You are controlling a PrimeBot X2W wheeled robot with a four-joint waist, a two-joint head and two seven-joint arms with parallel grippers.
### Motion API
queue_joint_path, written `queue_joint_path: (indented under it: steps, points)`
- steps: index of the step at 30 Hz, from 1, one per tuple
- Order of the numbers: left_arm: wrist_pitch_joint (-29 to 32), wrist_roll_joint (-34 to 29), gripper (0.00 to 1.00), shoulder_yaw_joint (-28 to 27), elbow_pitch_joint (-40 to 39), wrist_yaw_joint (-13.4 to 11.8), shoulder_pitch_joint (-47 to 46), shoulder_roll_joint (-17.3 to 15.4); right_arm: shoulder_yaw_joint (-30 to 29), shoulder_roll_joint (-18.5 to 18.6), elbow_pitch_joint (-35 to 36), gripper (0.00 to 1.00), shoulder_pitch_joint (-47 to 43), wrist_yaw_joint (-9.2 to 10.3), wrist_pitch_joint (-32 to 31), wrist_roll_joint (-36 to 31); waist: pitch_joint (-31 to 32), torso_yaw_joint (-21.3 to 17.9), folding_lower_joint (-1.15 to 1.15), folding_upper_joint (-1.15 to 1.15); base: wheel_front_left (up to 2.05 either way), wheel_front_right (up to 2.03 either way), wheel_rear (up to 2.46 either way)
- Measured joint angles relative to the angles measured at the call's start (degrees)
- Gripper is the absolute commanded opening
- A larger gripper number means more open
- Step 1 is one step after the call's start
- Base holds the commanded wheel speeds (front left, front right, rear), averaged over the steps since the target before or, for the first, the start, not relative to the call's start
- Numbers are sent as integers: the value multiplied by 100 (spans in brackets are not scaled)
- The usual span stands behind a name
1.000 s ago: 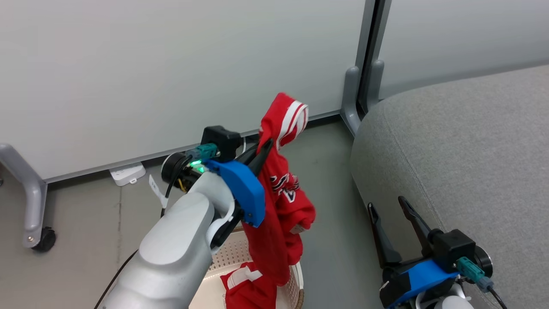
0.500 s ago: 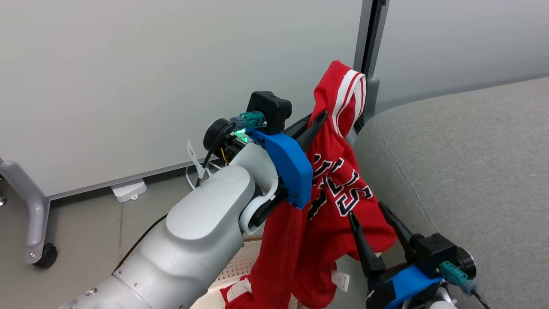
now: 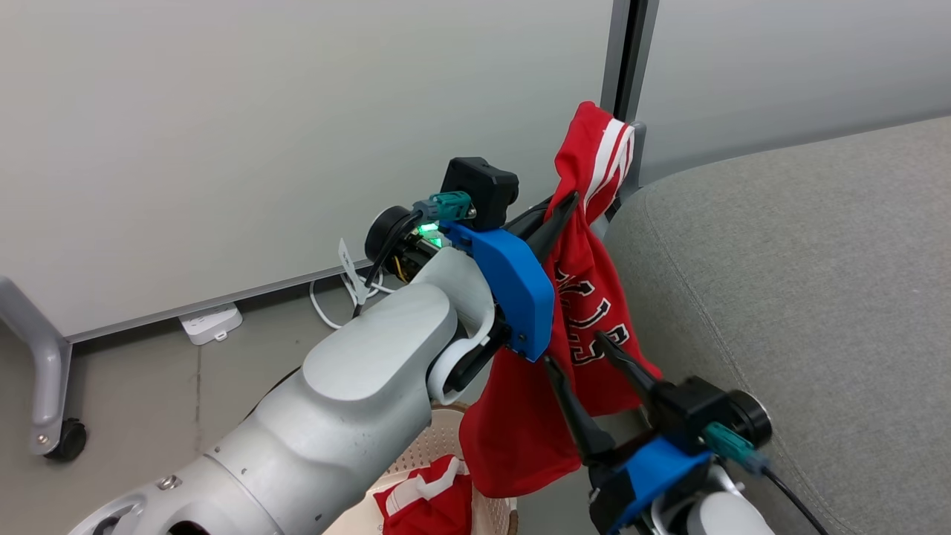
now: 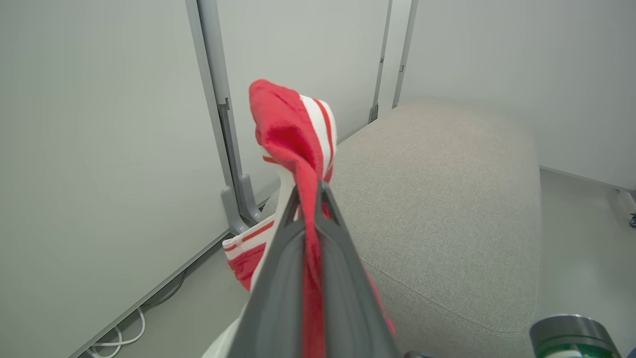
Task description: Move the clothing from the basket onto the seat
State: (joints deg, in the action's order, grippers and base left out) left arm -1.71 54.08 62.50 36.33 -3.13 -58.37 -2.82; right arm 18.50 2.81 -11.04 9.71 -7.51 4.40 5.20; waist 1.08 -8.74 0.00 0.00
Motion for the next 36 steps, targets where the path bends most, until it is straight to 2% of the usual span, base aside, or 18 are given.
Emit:
queue_joint_path:
  steps: [10,15,16,17,25,36]
  points:
    - [-192,457,0,408,43,-34,-209,-2,475,2,-973,100,987,0,-382,11,-31,92,0,0,0,0,0]
    - [-253,675,0,584,49,-53,-283,-3,806,0,-1550,100,1496,0,-435,280,3,133,0,0,0,0,0]
    - [-275,710,0,621,51,-58,-284,-2,866,1,-1671,33,1581,0,-448,325,11,142,0,0,0,0,0]
    - [-290,751,0,647,51,-59,-287,-1,905,0,-1764,0,1656,0,-447,360,19,151,0,0,0,0,0]
    - [-371,1046,0,815,83,-76,-374,-2,1013,0,-2143,0,1859,0,-287,534,47,189,0,0,0,0,0]
    - [-446,1144,0,989,256,-83,-407,-2,1068,0,-2334,0,1910,0,-125,610,49,139,0,0,0,0,0]
